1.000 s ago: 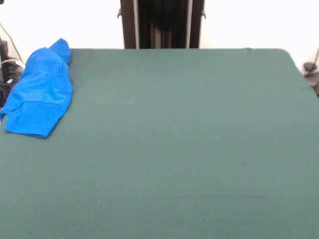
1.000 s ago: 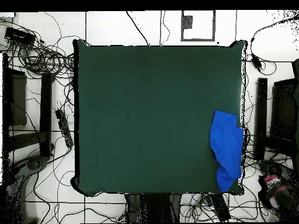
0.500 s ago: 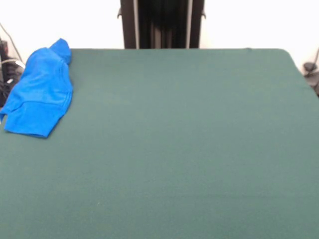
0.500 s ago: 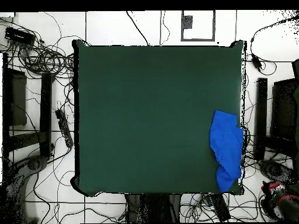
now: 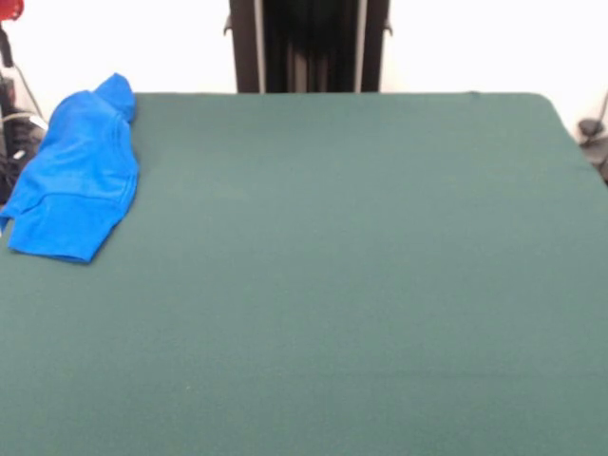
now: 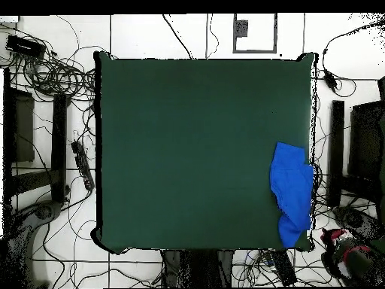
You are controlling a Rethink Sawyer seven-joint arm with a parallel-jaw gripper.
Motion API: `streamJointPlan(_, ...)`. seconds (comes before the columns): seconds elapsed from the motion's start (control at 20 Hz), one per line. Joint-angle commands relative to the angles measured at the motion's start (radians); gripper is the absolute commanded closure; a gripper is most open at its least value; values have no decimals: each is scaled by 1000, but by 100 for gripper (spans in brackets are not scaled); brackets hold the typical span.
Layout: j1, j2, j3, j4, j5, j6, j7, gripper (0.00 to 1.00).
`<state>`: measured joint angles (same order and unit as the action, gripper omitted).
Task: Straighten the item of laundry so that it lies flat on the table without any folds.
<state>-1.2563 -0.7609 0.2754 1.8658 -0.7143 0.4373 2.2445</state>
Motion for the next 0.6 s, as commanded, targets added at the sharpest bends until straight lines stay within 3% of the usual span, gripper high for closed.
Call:
streamJointPlan(0.05,87,67,107,122,26,-10,-59,0)
streamJointPlan(0.6,160,180,30,92,-24,-147,41,0)
